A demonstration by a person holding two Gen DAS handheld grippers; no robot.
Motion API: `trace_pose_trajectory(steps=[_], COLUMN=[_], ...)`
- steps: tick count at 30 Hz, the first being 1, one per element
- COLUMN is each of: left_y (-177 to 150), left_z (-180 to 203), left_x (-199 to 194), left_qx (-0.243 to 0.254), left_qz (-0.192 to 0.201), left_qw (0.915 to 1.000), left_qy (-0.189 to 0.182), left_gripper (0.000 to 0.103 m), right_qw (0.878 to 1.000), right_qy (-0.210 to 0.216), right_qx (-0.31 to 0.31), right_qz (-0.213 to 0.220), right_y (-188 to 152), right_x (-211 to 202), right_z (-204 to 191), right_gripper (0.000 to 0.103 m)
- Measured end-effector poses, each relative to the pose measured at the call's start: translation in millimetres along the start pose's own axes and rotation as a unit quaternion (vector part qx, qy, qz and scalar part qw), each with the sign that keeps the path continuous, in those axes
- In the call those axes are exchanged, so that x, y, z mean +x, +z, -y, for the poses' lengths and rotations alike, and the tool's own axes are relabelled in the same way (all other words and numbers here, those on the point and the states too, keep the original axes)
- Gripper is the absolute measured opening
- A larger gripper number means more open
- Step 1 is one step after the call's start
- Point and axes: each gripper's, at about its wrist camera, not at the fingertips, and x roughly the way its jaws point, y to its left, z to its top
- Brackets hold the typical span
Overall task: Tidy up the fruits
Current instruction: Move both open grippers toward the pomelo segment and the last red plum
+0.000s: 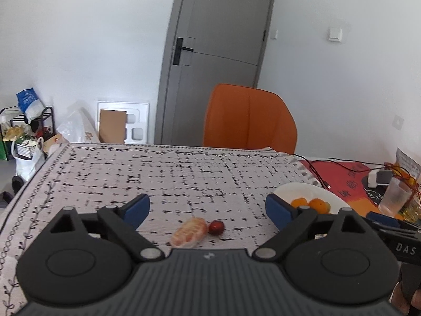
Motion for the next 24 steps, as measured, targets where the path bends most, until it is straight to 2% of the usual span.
trace_pose_trajectory(steps=[11,24], left_y=[0,-13], left_z=[-29,-44], left_x=[-10,7], left_qx=[-0.014,-0.023], left_qz=[0.007,-0.013], left_qw=[0.9994,0.9994], left_qy=[0.030,0.022], left_gripper=[0.094,0.093], right_qw=[0.999,0.998], right_qy=[0.025,0.044], right_qx=[-0.016,-0.036], right_qz=[-0.011,-0.024], right_y=[-4,-9], right_x=[10,29], right_z=[-23,-38], right_gripper=[0.100,0.100])
